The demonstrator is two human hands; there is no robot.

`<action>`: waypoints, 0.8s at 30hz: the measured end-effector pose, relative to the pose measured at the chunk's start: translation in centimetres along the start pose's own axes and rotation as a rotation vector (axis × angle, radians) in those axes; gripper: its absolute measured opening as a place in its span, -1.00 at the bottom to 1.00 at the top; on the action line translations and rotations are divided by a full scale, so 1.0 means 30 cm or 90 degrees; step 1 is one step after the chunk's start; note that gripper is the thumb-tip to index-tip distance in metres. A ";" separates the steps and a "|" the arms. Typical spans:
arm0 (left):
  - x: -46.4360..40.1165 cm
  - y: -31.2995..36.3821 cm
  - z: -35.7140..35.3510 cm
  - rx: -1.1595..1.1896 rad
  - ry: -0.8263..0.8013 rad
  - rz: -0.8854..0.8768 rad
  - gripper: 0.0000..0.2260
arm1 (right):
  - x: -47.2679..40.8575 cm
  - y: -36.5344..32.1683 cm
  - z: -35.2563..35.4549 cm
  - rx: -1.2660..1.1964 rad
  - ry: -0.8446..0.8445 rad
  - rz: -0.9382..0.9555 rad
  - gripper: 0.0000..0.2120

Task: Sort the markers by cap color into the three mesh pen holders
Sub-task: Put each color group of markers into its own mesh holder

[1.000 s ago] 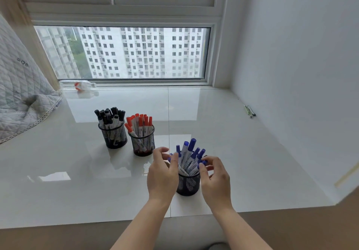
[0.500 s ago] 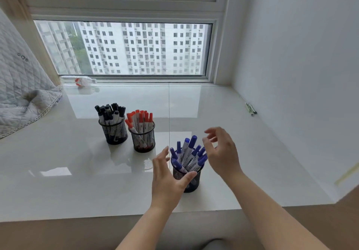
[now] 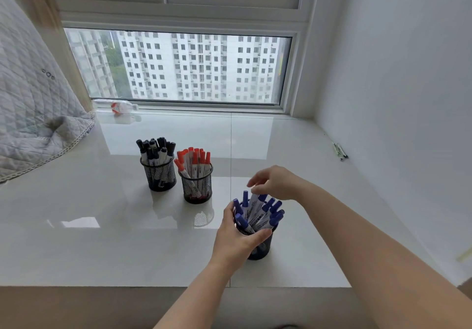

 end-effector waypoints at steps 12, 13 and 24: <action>-0.001 -0.008 0.000 -0.019 0.004 0.001 -0.42 | 0.018 -0.028 0.009 0.113 0.112 0.043 -0.91; 0.000 -0.008 0.001 -0.020 0.004 0.001 -0.42 | 0.032 -0.033 0.028 0.069 0.140 0.063 -0.91; -0.002 -0.012 -0.002 -0.016 -0.006 0.004 -0.39 | 0.235 0.098 0.153 -0.551 0.438 0.111 -0.88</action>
Point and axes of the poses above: each hand's wrist, its own x-axis away from the middle knuckle, its own z-axis out of the back of the hand, y = z × x, the point moved 6 cm from there along -x, towards the middle knuckle, and after that the axes turned 10 degrees about -y, right-handed, at the moved point
